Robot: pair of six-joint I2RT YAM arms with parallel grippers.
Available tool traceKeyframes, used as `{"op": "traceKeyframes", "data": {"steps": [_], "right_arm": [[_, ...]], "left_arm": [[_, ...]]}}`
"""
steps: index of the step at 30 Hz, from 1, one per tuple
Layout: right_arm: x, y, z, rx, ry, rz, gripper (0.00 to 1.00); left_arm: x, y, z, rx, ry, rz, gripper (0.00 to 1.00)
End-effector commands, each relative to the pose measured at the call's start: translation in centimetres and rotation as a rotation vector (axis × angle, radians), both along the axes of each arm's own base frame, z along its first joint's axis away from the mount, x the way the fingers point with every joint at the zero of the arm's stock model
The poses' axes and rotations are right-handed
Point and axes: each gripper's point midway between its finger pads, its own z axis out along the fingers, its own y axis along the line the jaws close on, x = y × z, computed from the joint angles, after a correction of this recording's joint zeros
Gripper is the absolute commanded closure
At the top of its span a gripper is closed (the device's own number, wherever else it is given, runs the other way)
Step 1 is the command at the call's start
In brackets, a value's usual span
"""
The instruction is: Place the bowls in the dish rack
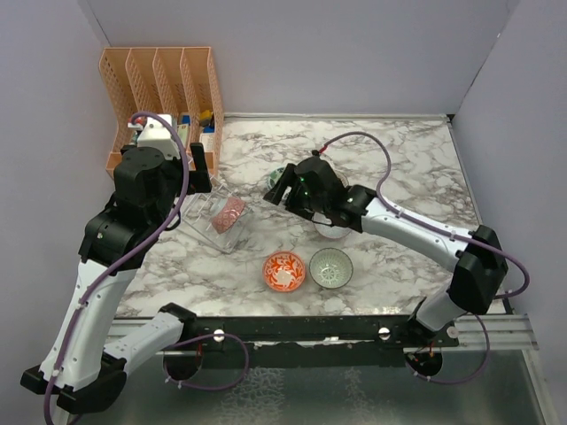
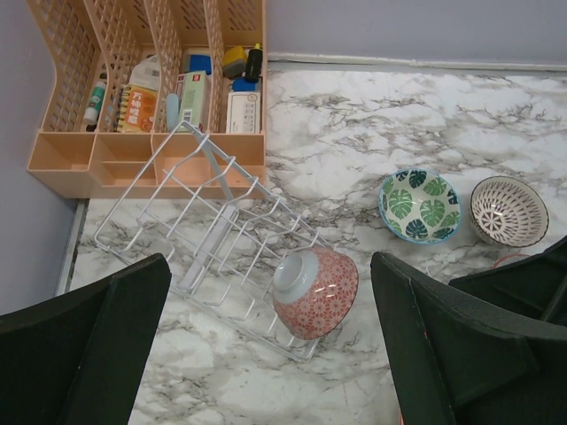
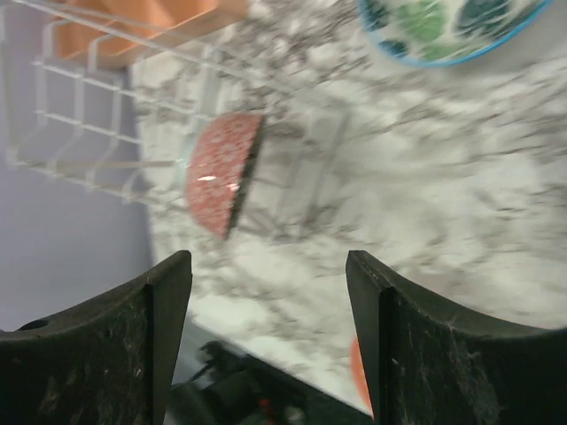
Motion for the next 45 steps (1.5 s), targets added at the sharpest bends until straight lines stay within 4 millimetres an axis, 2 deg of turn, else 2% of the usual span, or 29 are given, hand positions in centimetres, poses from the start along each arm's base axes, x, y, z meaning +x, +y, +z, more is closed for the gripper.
{"op": "traceKeyframes", "data": {"steps": [1, 5, 8, 11, 15, 19, 21, 23, 25, 27, 29, 31, 32, 36, 38, 41, 45], "right_arm": [[-0.8, -10.6, -5.6, -0.697, 0.000, 0.033, 0.30], [-0.7, -13.0, -7.5, -0.893, 0.014, 0.079, 0.30], [-0.5, -13.5, -9.2, -0.976, 0.028, 0.121, 0.30], [-0.2, -13.4, -10.7, -1.008, 0.035, 0.144, 0.32], [1.6, -13.8, -12.2, -1.035, 0.021, 0.140, 0.35], [3.3, -13.2, -13.5, -1.052, -0.009, 0.170, 0.40], [3.4, -12.7, -14.4, -1.044, 0.002, 0.204, 0.42], [3.7, -12.5, -15.2, -1.045, 0.008, 0.216, 0.48], [3.9, -12.3, -15.5, -1.038, 0.007, 0.220, 0.60], [4.1, -12.0, -15.3, -1.023, -0.002, 0.222, 0.67], [4.2, -11.7, -14.8, -1.009, -0.011, 0.221, 0.80], [4.1, -11.4, -13.8, -0.986, -0.023, 0.222, 0.95], [4.1, -11.1, -13.1, -0.966, -0.032, 0.222, 0.98], [4.0, -9.4, -8.3, -0.829, -0.092, 0.226, 0.99], [3.8, -7.7, -5.0, -0.707, -0.149, 0.235, 0.99], [3.4, -4.5, 0.8, -0.461, -0.266, 0.252, 0.99], [2.4, -1.2, 8.9, -0.094, -0.389, 0.229, 0.99]], "left_arm": [[0.3, -0.2, 1.0, -0.006, -0.038, -0.011, 0.01], [0.4, -0.5, 0.8, -0.007, -0.032, -0.018, 0.01], [0.6, -0.6, 0.8, -0.010, -0.032, -0.018, 0.01], [0.7, -0.7, 0.8, -0.010, -0.029, -0.020, 0.01], [0.9, -0.7, 0.8, -0.007, -0.026, -0.019, 0.01], [0.9, -0.7, 0.7, -0.006, -0.023, -0.016, 0.01], [1.0, -0.6, 0.6, -0.001, -0.021, -0.014, 0.01], [1.1, -0.5, 0.5, 0.005, -0.019, -0.008, 0.01], [1.1, -0.5, 0.5, 0.009, -0.018, -0.005, 0.01], [1.1, -0.5, 0.5, 0.007, -0.018, -0.004, 0.01], [1.1, -0.5, 0.4, 0.005, -0.017, -0.005, 0.01], [1.1, -0.5, 0.5, 0.003, -0.019, -0.006, 0.01], [1.1, -0.6, 0.6, 0.002, -0.020, -0.007, 0.01], [1.2, -0.7, 1.2, -0.004, -0.033, -0.012, 0.01], [1.2, -0.7, 1.5, -0.001, -0.040, -0.015, 0.01], [1.2, -0.7, 1.9, 0.000, -0.046, -0.019, 0.01], [1.0, -0.9, 2.6, -0.017, -0.058, -0.028, 0.01]]}}
